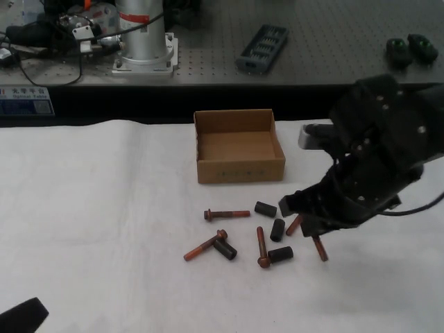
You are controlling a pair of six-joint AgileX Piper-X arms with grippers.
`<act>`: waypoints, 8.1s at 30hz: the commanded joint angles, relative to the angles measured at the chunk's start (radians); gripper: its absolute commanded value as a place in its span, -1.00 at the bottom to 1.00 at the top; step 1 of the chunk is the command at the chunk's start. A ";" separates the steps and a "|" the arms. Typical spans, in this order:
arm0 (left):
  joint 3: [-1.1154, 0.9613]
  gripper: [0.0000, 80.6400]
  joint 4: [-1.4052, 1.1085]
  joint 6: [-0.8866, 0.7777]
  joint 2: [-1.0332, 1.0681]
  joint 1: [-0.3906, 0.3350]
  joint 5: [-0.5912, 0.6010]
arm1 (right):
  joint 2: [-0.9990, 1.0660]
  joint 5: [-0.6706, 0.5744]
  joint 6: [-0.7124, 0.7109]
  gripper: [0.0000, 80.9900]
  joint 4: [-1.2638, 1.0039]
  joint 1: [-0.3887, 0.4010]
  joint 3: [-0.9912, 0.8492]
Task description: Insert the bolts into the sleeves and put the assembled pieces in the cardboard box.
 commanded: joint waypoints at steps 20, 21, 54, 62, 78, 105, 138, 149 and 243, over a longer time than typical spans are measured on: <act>-0.372 -0.14 -0.103 0.153 0.795 -0.423 -0.335 | -0.423 -0.014 -0.020 -0.93 0.171 -0.001 0.220; -0.412 -0.14 -0.128 0.127 0.861 -0.453 -0.363 | -0.430 -0.014 -0.020 -0.93 0.176 -0.001 0.220; -1.140 -0.14 0.156 -0.147 1.813 -0.685 -0.479 | -0.512 -0.016 -0.086 -0.93 0.327 -0.001 0.218; -1.146 -0.14 0.079 -0.159 1.852 -0.685 -0.475 | -0.512 -0.039 -0.086 -0.93 0.335 -0.001 0.218; -1.152 -0.29 0.006 -0.168 1.880 -0.685 -0.462 | -0.512 -0.067 -0.086 -0.93 0.332 -0.001 0.218; -1.152 -0.29 0.089 0.218 1.817 -0.672 -0.325 | -0.512 -0.067 -0.088 -0.93 0.329 -0.001 0.218; -1.150 -0.29 0.039 1.920 1.802 -0.634 -0.169 | -0.512 -0.067 -0.088 -0.93 0.234 -0.001 0.218; -1.150 -0.29 0.057 2.227 1.802 -0.544 -0.126 | -0.512 -0.067 -0.088 -0.93 0.230 -0.001 0.218; -1.153 -0.99 0.110 2.143 1.883 -0.576 -0.202 | -0.512 -0.067 -0.088 -0.93 0.167 -0.001 0.218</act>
